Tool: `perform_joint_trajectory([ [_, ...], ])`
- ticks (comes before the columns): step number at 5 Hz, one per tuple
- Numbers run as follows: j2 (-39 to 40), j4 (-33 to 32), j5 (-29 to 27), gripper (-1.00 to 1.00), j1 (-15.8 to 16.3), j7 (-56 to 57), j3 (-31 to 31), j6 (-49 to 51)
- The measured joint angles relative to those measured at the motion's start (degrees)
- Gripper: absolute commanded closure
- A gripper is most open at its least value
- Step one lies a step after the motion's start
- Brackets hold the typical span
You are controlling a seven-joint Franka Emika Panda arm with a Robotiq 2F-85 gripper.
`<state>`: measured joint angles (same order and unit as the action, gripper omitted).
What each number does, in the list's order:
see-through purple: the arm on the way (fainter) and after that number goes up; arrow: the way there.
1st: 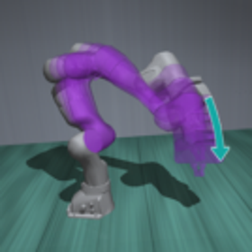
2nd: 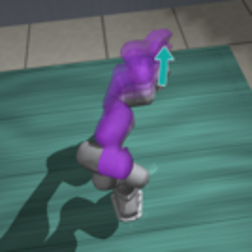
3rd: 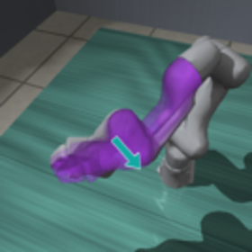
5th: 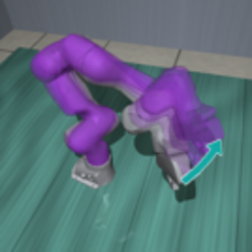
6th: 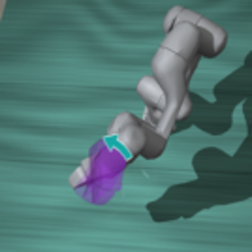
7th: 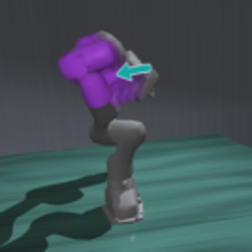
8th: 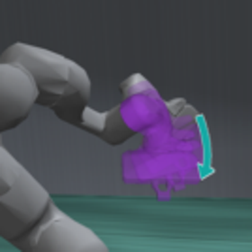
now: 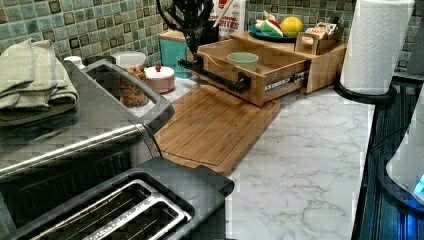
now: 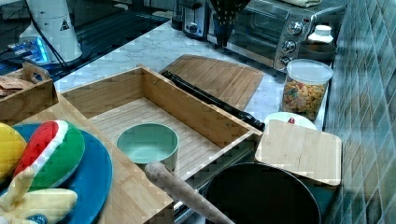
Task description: Close the drawer.
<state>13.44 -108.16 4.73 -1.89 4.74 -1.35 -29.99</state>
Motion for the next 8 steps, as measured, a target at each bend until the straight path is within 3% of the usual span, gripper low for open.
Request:
perform_joint_trajectory([
  [3, 6.26, 0.62, 3.44, 1.00, -0.01, 5.07, 0.39, -6.35],
  [6, 13.45, 4.81, 10.68, 1.00, 0.18, 5.10, 0.34, -4.95],
  [8, 14.36, 5.09, 12.47, 1.00, -0.04, 8.30, 0.34, -4.95],
])
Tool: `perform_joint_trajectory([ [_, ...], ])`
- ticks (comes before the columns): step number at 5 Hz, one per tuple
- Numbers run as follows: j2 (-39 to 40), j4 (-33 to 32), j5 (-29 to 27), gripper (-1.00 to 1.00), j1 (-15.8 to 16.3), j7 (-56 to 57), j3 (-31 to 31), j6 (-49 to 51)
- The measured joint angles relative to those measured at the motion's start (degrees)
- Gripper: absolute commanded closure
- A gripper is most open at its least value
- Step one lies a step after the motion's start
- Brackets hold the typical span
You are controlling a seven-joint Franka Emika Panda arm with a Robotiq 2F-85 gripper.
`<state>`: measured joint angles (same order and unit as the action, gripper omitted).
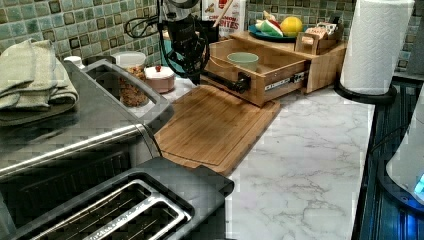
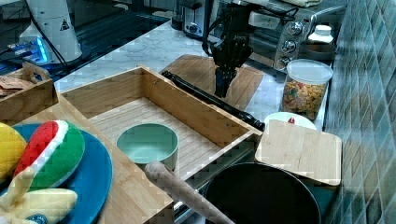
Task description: Close the drawer.
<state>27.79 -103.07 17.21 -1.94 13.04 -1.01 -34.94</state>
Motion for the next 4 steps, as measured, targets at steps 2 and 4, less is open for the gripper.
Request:
perform_joint_trajectory([
  [2, 0.00, 0.34, -3.91, 1.00, -0.29, 8.12, -0.21, 0.00],
  [4, -0.36, 0.06, -7.40, 1.00, -1.15, 8.83, -0.64, 0.00],
])
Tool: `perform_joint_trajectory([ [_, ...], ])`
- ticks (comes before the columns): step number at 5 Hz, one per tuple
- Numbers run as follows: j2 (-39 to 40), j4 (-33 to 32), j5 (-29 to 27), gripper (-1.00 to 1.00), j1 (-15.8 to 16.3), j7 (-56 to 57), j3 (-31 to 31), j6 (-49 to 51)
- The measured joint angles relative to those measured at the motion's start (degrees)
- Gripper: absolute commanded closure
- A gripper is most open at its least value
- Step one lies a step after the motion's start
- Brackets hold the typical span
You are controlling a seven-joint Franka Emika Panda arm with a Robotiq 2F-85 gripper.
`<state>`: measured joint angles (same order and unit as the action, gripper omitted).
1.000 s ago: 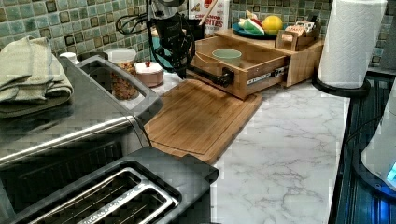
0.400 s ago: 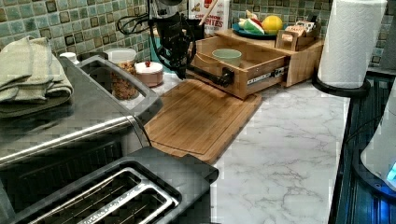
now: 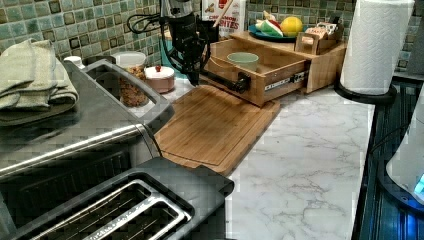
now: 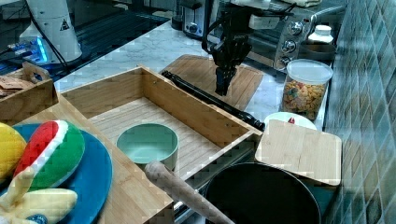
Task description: Close the drawer.
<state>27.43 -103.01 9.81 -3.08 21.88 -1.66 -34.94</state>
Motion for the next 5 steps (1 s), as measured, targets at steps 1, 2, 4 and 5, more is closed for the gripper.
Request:
perform_joint_trajectory([
  [1, -0.76, -1.18, 0.00, 1.00, -0.62, 0.04, -1.50, -0.59],
  [2, -2.07, -2.91, 0.36, 1.00, -2.09, 0.07, -1.96, -0.78],
  [4, -6.08, -6.77, 1.91, 1.00, -4.13, 4.13, -2.78, -0.87],
  [5, -7.79, -8.39, 1.92, 1.00, -6.60, 10.77, -3.02, -6.77],
])
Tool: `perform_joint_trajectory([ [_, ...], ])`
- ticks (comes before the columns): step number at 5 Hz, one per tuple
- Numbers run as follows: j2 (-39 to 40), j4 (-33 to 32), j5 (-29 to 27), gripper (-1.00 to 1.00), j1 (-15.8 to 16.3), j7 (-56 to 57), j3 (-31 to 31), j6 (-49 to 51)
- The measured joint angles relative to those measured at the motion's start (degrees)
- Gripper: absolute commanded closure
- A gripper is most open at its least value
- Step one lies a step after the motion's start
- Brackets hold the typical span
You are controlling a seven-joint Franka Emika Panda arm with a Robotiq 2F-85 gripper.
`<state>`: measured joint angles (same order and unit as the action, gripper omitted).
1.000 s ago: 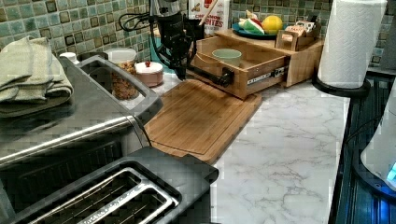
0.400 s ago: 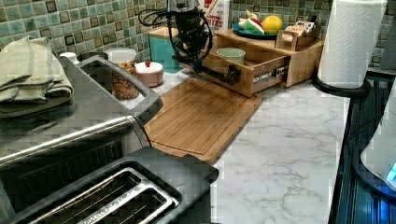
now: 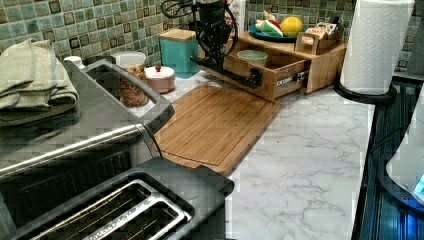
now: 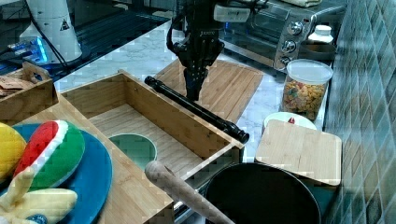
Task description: Close the drawer.
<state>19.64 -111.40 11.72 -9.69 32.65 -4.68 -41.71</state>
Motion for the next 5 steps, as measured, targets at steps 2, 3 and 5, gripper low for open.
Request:
perform_joint_trajectory([
  [2, -0.74, -1.90, -1.71, 1.00, -6.64, 18.18, -2.56, -7.78],
  [3, -1.09, -1.85, -1.73, 1.00, -8.86, 19.56, -3.99, -4.70],
  [5, -1.01, -0.95, -0.59, 1.00, -9.10, 15.05, -6.86, -0.22],
])
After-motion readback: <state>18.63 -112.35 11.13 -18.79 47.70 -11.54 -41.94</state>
